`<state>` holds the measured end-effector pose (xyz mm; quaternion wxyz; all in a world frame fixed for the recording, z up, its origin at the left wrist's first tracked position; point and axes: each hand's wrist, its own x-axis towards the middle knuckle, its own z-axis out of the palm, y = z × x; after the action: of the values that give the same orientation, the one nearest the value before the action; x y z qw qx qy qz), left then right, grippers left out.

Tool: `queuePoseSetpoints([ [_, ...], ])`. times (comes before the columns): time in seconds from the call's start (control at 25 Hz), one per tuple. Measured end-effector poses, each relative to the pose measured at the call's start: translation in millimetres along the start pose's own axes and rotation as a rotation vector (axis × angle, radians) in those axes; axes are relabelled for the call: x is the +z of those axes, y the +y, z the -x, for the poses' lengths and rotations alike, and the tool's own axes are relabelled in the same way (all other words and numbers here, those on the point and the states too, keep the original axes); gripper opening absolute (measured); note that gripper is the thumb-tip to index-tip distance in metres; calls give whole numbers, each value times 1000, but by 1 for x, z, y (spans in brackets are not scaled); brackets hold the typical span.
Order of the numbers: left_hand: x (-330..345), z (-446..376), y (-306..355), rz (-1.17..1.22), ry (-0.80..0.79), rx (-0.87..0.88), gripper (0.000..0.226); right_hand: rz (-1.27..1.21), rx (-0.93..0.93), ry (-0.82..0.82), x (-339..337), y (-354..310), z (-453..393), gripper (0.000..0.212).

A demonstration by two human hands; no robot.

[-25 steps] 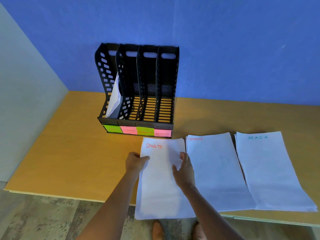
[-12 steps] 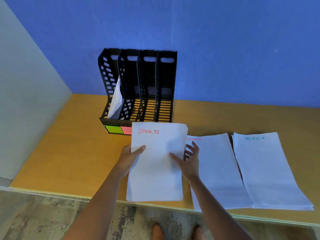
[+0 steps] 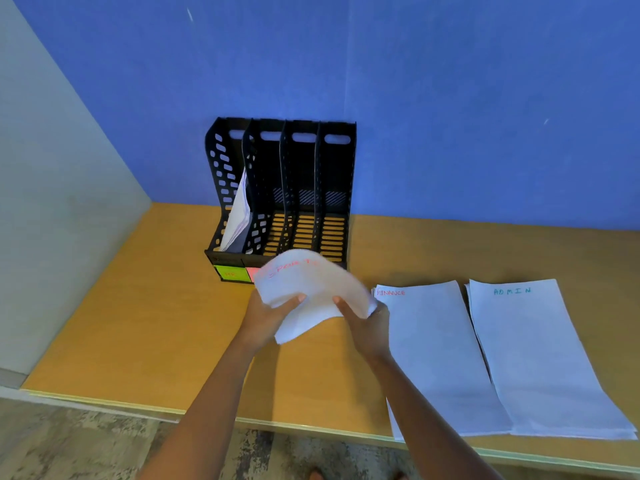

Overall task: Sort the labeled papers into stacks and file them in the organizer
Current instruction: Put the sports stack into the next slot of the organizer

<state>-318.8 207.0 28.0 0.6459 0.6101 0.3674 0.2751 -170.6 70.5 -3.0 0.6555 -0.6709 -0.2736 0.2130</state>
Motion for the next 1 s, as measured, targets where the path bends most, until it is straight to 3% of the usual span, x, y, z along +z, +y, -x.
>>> queuePoseSetpoints([
  [0.16, 4, 5, -13, -20, 80, -31, 17, 124, 50, -54, 1, 11, 1, 27],
  [0.24, 7, 3, -11, -81, 126, -11, 3, 159, 50, 133, 5, -3, 0, 59],
  [0.32, 12, 3, -10, -208, 179, 88, 15, 241, -94, 374, 11, -24, 2, 84],
  [0.4, 21, 3, -10, -420, 220, 330, 27, 296, -286, 358, 26, -46, 13, 90],
  [0.48, 30, 6, -4, -647, 222, 565, 21, 238, -262, 180, 46, -68, 22, 84],
  [0.56, 36, 10, -1, -821, 208, 735, 22, 115, -31, 102, 63, -86, 22, 54],
  [0.64, 42, 13, 0, -803, 192, 765, 53, 35, 148, 117, 72, -94, 16, 36],
  [0.72, 44, 15, 6, -641, 153, 715, 67, 76, 95, 173, 68, -104, 12, 13],
  [0.88, 28, 10, 14, -317, -35, 711, 64, 272, -31, 180, 54, -127, -1, 16],
  [1.0, 8, -6, 15, -267, 55, 578, 62, 294, -148, 123, 46, -146, -12, 32],
])
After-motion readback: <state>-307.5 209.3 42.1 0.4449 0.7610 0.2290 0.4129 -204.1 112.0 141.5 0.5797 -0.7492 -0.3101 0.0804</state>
